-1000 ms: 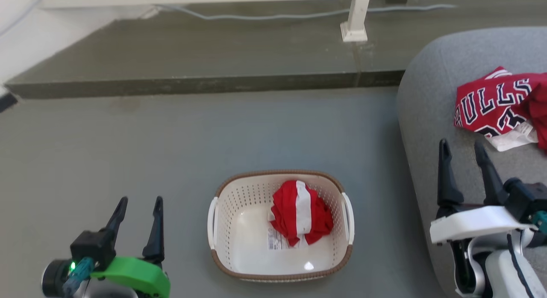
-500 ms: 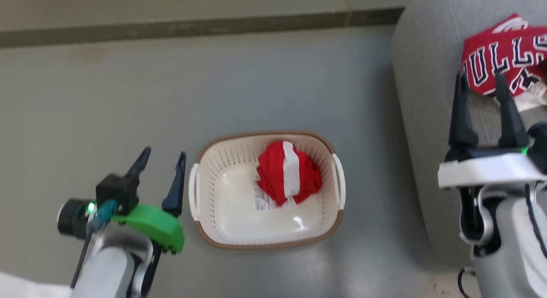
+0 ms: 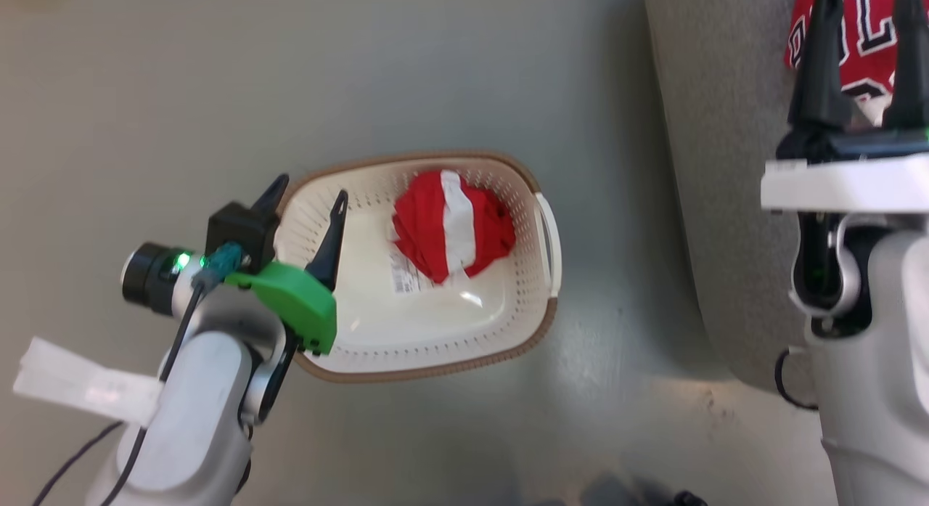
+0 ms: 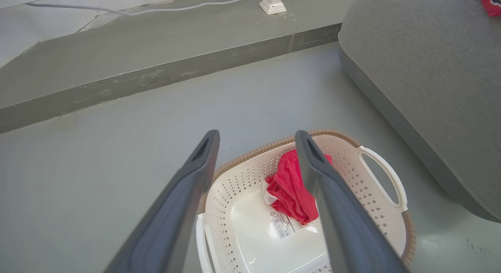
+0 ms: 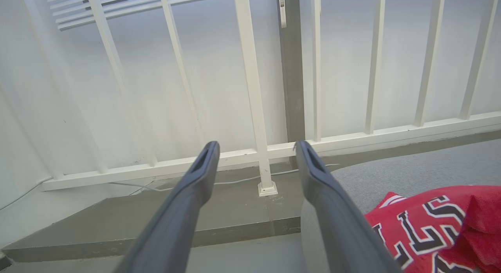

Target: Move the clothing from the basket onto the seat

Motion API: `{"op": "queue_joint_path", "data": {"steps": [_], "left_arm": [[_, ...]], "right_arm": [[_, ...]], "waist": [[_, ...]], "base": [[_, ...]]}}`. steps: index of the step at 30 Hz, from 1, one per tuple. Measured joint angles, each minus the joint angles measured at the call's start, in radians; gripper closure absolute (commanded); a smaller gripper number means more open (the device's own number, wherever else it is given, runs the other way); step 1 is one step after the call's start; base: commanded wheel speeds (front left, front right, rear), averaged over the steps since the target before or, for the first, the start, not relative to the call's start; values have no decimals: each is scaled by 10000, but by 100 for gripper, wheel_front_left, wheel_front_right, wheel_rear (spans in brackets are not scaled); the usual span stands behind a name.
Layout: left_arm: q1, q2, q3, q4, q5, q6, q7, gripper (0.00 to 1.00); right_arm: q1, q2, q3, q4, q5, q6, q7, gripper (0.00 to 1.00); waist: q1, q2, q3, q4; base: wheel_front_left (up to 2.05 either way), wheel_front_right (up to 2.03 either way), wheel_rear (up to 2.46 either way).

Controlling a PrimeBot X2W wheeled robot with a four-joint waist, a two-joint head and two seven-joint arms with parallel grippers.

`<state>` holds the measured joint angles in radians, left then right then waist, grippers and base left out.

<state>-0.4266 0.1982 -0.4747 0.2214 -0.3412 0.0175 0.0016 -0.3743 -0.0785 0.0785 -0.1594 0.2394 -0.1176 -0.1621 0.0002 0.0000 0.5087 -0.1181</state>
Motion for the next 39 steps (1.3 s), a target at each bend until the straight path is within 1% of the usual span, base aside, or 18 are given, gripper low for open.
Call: {"op": "queue_joint_path", "data": {"steps": [7,14,18,20,22,28,39], "left_arm": [[-911,-270,-75,652,33,-98,171,0],[-1772,-276,-75,1392,119,-201,341,0],[-2116,-278,-130,1910,182,-357,341,0],[-2223,-278,-201,2159,383,-397,339,0],[-2337,-280,-320,2414,472,-531,330,0],[-2572,-297,-546,3164,569,-792,267,0],[-3145,-330,-759,4268,690,-943,224,0]], "right_arm": [[-1166,90,245,-25,176,25,-4,0],[-2192,138,320,-27,428,25,-125,0],[-2657,157,336,42,520,23,-274,0],[-2818,161,334,132,527,23,-326,0],[-2937,169,332,280,575,23,-401,0],[-3200,178,316,591,612,19,-554,0],[-3402,219,299,838,700,17,-692,0]], "waist": [[-1,0,986,-393],[-1,0,1967,-863],[-1,0,2488,-1155],[-1,0,2714,-1314],[-1,0,2904,-1482],[-1,0,3267,-1960],[-1,0,3524,-2553]], "base": [[0,0,0],[0,0,0],[0,0,0],[0,0,0],[0,0,0],[0,0,0],[0,0,0]]}}
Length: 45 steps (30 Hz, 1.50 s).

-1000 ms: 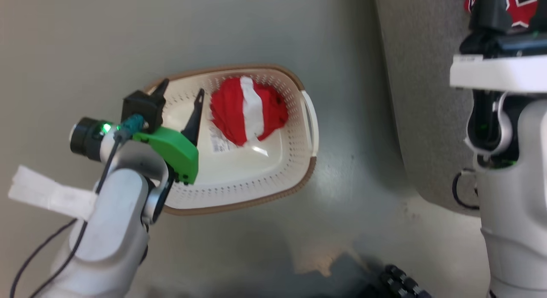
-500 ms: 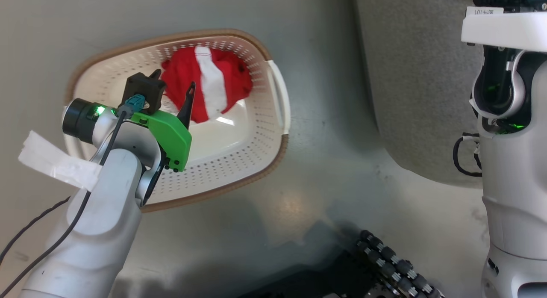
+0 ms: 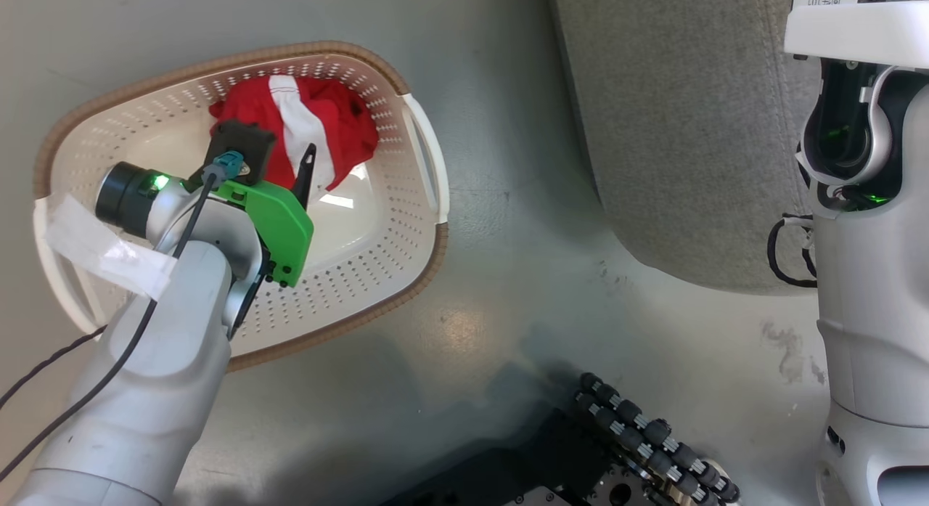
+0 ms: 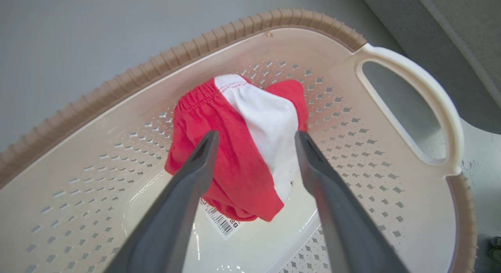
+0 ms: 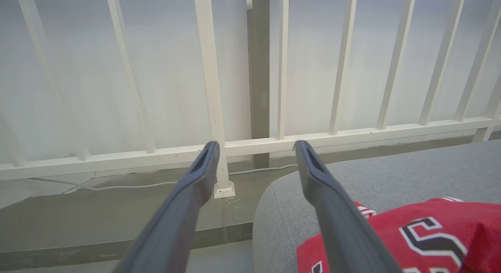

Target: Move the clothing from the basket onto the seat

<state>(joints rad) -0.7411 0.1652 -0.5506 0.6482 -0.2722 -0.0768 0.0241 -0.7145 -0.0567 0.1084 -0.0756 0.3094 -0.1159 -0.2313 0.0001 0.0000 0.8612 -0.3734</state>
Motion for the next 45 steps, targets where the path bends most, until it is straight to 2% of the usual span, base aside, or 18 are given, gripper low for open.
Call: {"op": "queue_joint_path", "data": {"steps": [6,10,21,22,24,29,33,37,45], "left_arm": [[-248,-35,-211,531,98,-82,-75,0],[-384,63,-353,863,577,-100,-75,0],[-860,127,-546,1733,1012,82,-176,0],[-873,115,-564,1824,1012,82,-178,16],[-901,96,-581,1916,1012,115,-265,98],[-1059,44,-593,2117,1012,153,-504,100],[-1077,-224,-610,2178,1003,151,-777,100],[-1103,-502,-619,2188,917,59,-1139,100],[-1104,-702,-654,2194,830,-94,-1641,100]], "right_arm": [[0,10,-50,134,15,-2,-73,0],[0,25,-2,140,100,-2,-104,0],[-3,73,-2,134,134,-8,-186,0],[-3,75,-2,134,146,-8,-192,0],[-3,77,-2,150,163,-17,-194,0],[-3,79,-27,207,176,-19,-205,0],[-2,81,-167,334,176,-77,-207,0],[0,81,-261,512,174,-77,-232,0],[70,56,-330,897,48,-77,-232,0]], "waist": [[0,0,91,-165],[0,0,143,-264],[-1,0,368,-482],[0,0,372,-485],[0,0,380,-489],[-1,0,388,-495],[0,0,310,-419],[0,0,132,-232],[0,0,-292,111]], "base": [[0,0,0],[0,0,0],[0,0,0],[0,0,0],[0,0,0],[0,0,0],[0,0,0],[0,0,0],[0,0,0]]}}
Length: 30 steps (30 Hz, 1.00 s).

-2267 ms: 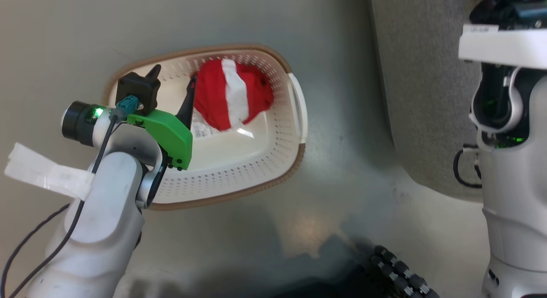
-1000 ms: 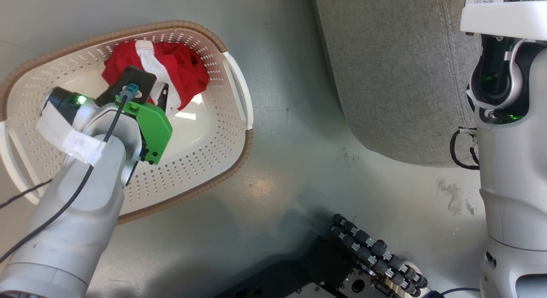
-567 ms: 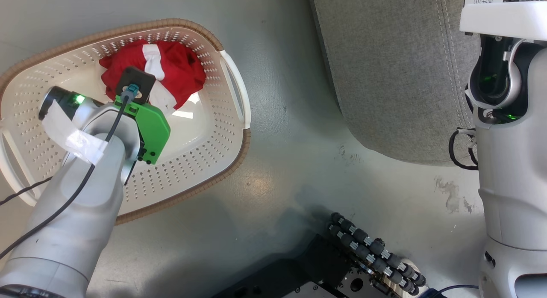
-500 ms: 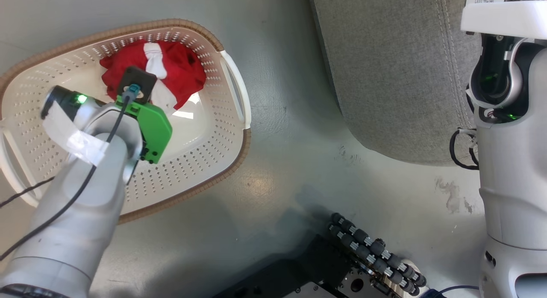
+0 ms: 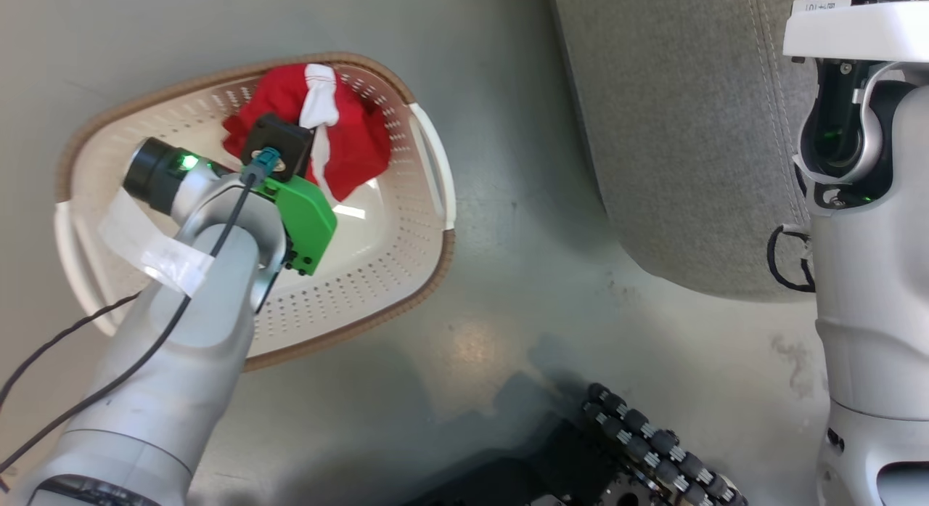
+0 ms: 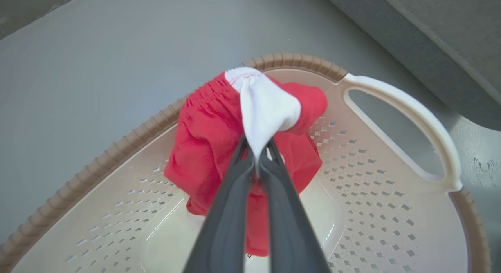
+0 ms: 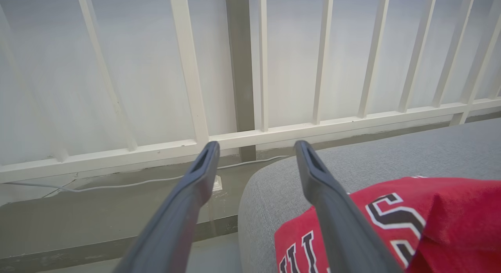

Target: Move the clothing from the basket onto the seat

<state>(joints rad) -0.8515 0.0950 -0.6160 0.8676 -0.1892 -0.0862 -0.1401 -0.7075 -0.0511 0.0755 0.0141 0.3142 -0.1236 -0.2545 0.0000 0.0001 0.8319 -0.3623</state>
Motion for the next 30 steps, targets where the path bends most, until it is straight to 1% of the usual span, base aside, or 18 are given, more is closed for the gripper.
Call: {"op": "queue_joint_path", "data": {"steps": [9,15,17,18,28,30], "left_arm": [[-2,-290,-148,-58,-276,-109,-616,100],[16,-453,-272,-249,-428,-192,-823,100],[30,-464,-278,-368,-533,-194,-884,100],[145,-487,-314,-464,-617,-205,-936,100],[813,-539,-575,-995,-1034,-238,-1030,100],[938,-548,-637,-1080,-1103,-291,-1047,100]], "right_arm": [[552,-301,-63,621,-236,17,-2,0],[1062,-485,-75,1060,-357,119,-2,0],[1231,-502,-69,1193,-378,134,-2,0],[1497,-535,-59,1371,-426,184,-2,0],[2317,-602,21,1942,-512,357,0,0],[2503,-596,42,2046,-510,433,0,0]], "waist": [[0,0,-773,591],[0,0,-1448,1045],[0,0,-1700,1201],[0,0,-2089,1437],[-1,0,-3470,2224],[-1,-1,-3752,2373]], "base": [[0,0,0],[0,0,0],[0,0,0],[0,0,0],[0,0,0],[0,0,0]]}}
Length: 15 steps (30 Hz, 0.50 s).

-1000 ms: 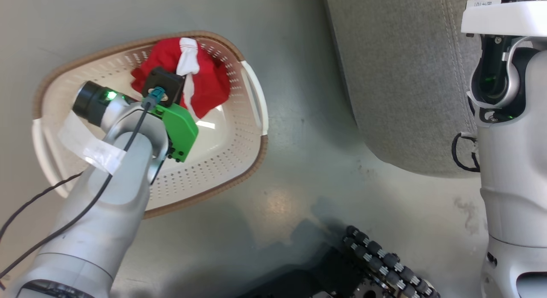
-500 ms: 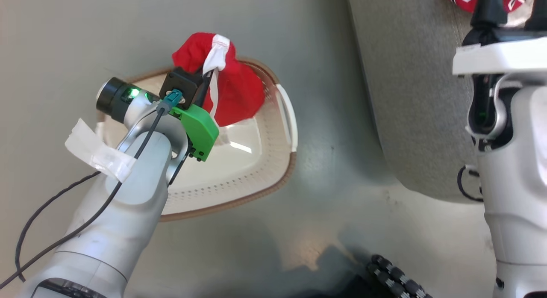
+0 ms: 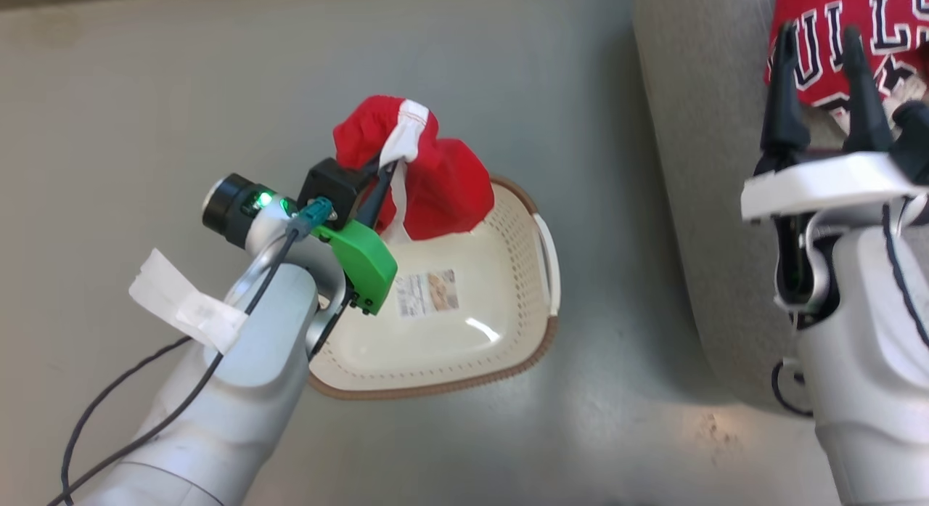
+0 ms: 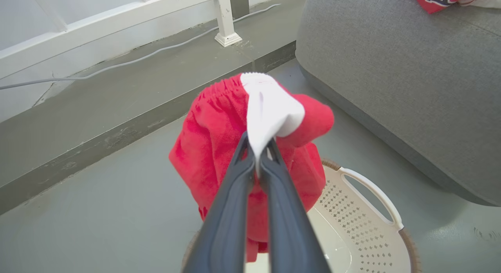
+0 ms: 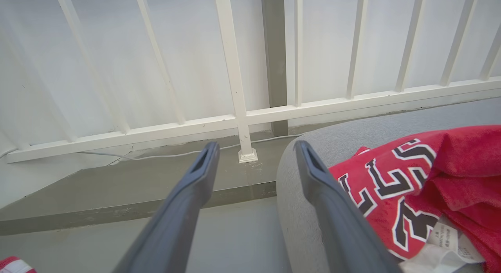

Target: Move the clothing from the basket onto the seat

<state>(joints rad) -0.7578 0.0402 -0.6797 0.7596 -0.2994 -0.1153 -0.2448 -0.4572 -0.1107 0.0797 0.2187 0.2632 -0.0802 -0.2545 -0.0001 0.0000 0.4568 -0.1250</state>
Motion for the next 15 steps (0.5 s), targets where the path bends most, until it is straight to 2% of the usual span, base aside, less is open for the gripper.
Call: {"op": "queue_joint_path", "data": {"steps": [8,15], "left_arm": [[402,-13,-313,-564,-382,-35,-38,100],[658,-25,-397,-894,-700,-38,-40,100]], "right_arm": [[1000,29,82,510,0,21,0,0],[1670,159,368,918,2,188,0,0]], "waist": [[0,0,-1163,563],[0,0,-2216,913]], "base": [[0,0,0],[0,0,0]]}}
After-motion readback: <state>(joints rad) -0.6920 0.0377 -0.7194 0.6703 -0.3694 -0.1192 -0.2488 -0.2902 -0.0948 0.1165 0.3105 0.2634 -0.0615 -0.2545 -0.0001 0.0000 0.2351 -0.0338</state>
